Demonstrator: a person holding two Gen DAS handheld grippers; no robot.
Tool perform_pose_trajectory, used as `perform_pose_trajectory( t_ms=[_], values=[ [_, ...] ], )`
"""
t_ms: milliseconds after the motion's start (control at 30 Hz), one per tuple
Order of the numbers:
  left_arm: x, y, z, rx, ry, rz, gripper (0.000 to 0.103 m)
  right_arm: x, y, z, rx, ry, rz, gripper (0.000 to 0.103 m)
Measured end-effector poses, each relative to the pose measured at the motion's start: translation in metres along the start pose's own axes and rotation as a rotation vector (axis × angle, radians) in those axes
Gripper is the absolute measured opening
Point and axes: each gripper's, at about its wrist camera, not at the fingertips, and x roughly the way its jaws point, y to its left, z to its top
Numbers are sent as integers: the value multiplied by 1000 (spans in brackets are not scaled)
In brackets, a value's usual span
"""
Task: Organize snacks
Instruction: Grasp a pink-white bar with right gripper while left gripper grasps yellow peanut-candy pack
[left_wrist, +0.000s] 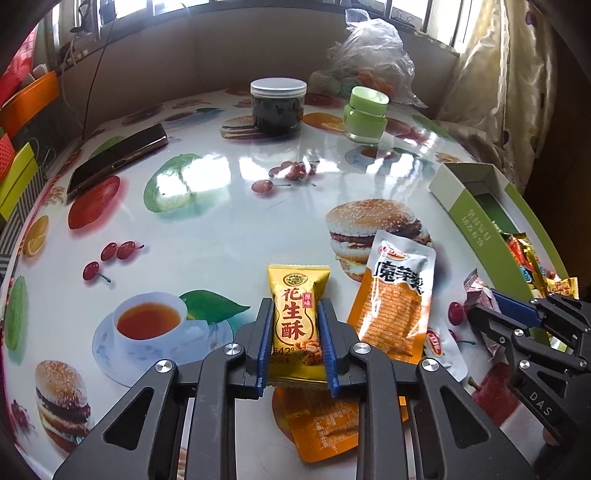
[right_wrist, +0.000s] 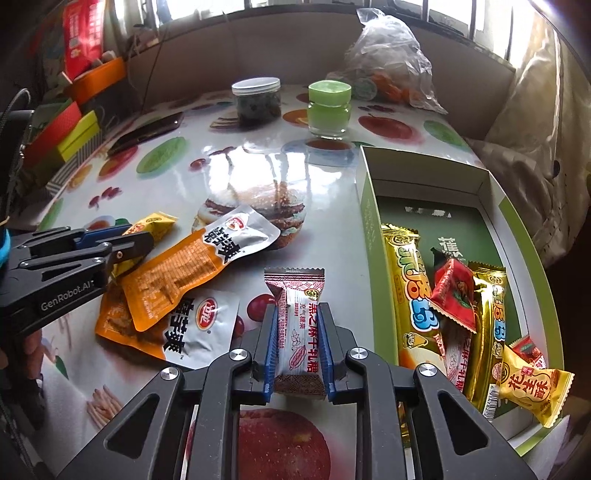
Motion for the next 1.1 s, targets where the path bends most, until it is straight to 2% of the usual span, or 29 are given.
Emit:
perform_pose_trajectory(
  t_ms=[300, 567, 900, 1100],
  values=[
    [-11, -4, -4, 2, -19, -9, 24, -10, 1, -1, 7, -24, 10, 19],
    [-7, 4, -9, -33, 5, -33, 24, -12, 3, -5, 10, -22, 14, 19],
    [0, 2, -9, -34, 23, -20, 27, -12, 5, -6, 10, -19, 20, 19],
    [-1, 0, -9, -23, 19, 0, 23, -13, 5, -5, 14, -24, 21, 19]
  ],
)
